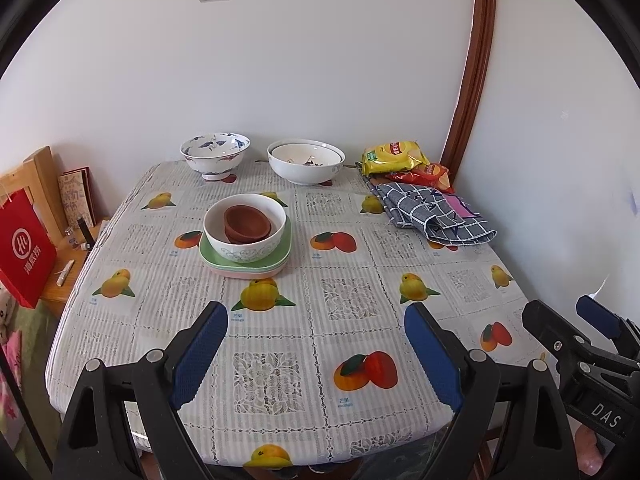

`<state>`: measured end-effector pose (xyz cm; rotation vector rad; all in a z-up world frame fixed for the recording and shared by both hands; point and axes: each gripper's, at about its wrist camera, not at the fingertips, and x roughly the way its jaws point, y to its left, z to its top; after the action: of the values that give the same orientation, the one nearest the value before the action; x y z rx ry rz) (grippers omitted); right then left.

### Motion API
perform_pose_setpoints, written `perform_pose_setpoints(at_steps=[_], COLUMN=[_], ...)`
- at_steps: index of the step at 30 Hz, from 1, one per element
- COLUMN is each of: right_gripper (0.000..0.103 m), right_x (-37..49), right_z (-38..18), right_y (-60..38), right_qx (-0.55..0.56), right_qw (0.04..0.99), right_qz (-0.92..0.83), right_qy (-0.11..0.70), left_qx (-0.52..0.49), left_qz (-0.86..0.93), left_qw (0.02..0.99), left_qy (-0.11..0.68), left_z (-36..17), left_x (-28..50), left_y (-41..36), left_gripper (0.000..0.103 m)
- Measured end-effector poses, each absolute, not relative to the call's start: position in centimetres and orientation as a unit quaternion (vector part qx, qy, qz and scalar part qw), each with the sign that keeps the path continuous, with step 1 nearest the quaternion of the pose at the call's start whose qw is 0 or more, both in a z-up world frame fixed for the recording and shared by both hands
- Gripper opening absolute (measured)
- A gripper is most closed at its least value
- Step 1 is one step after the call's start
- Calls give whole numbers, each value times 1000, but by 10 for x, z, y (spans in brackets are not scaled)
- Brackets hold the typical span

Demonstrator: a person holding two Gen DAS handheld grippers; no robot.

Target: Organize plates and bowls

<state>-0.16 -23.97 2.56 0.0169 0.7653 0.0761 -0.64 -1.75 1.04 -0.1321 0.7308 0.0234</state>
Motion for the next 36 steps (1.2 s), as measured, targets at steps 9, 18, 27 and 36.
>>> perform_pose_setpoints(at_steps=[9, 18, 27, 36], right_gripper=[98, 98, 98, 98], right_x=[-1, 0, -1, -1], right_z=[27, 27, 27, 27], right_y=[-241, -241, -241, -242], right_qx=[10, 10, 11, 12], right_qw=[927, 927, 927, 927], right_qz=[37, 36, 36, 35], right_qy=[373, 373, 373, 372], left_qx=[-64, -63, -63, -63], left_qz=[12, 12, 11, 11], left_qw=[932, 932, 932, 932], left_qy=[357, 357, 356, 356], left_z=[11, 12, 11, 11], left_x=[-7, -7, -7, -8], left_y=[-18, -19, -19, -19], left_gripper=[90, 90, 90, 90])
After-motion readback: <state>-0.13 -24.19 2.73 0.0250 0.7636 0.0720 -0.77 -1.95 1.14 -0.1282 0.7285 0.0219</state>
